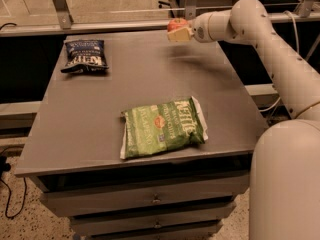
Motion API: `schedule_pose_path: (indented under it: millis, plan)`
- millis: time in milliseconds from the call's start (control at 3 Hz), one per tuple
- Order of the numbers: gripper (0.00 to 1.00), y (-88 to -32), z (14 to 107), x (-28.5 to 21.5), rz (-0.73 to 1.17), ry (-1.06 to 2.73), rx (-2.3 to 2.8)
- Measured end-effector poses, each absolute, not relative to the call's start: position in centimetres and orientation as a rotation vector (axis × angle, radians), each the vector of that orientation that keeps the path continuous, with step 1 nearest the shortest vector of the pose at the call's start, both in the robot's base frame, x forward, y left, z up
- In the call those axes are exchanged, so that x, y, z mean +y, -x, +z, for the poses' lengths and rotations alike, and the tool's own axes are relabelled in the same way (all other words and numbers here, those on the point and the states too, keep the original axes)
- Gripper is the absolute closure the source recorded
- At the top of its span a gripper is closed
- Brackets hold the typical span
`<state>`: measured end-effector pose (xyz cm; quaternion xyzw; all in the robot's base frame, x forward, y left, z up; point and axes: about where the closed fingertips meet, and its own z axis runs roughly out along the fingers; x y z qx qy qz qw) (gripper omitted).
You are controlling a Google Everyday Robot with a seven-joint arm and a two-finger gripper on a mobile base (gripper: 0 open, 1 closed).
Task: Move apple near green jalapeno chip bag
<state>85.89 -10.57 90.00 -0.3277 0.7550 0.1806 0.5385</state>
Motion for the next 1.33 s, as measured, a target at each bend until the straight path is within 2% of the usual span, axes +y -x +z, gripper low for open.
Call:
schedule_pose_path:
  millis: [333, 667, 1333]
  plan:
    - [1.00, -84.6, 89.7, -8.1, 0.471, 0.855, 1.763]
    - [1.00, -80.3, 91.0, -6.2, 0.512, 0.963, 1.698]
    - [1.00, -69.4, 91.6, -7.0, 0.592, 1.163, 1.637]
